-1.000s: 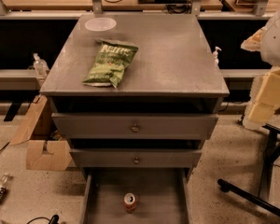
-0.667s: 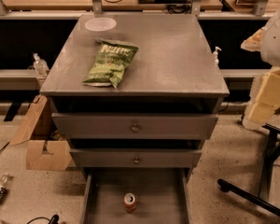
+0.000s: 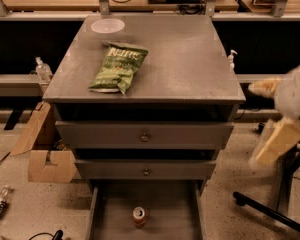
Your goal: Pick coke can from bottom drawer and place on counter
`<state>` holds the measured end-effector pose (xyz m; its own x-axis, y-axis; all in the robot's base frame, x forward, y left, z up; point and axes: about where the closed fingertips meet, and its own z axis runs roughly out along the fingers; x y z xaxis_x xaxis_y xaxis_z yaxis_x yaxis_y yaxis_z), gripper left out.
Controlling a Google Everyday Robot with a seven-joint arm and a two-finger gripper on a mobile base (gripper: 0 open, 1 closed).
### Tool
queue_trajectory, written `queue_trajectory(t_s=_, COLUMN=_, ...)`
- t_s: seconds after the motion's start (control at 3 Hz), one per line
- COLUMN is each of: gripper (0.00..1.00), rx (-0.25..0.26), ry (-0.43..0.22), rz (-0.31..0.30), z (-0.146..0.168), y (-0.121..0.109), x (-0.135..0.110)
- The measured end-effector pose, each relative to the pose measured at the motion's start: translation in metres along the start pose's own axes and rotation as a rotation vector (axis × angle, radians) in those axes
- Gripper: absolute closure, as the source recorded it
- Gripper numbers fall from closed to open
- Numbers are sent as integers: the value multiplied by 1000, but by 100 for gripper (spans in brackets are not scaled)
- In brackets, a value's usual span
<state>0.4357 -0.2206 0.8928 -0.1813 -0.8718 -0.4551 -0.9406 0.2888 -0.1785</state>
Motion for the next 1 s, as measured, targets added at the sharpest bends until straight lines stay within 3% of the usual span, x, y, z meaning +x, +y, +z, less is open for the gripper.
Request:
queue_trajectory(t_s=0.33, gripper=0, rx=-44, ry=-195, rz=58, z=74, y=30, x=35)
queue_trajectory(t_s=0.67, gripper=0, rx=32, ry=-402, rz=141, z=115, y=27, x=65)
queue_trajectory(t_s=1.0, gripper=0, rx=83, ry=-468, rz=141, z=132, y=29, x=92)
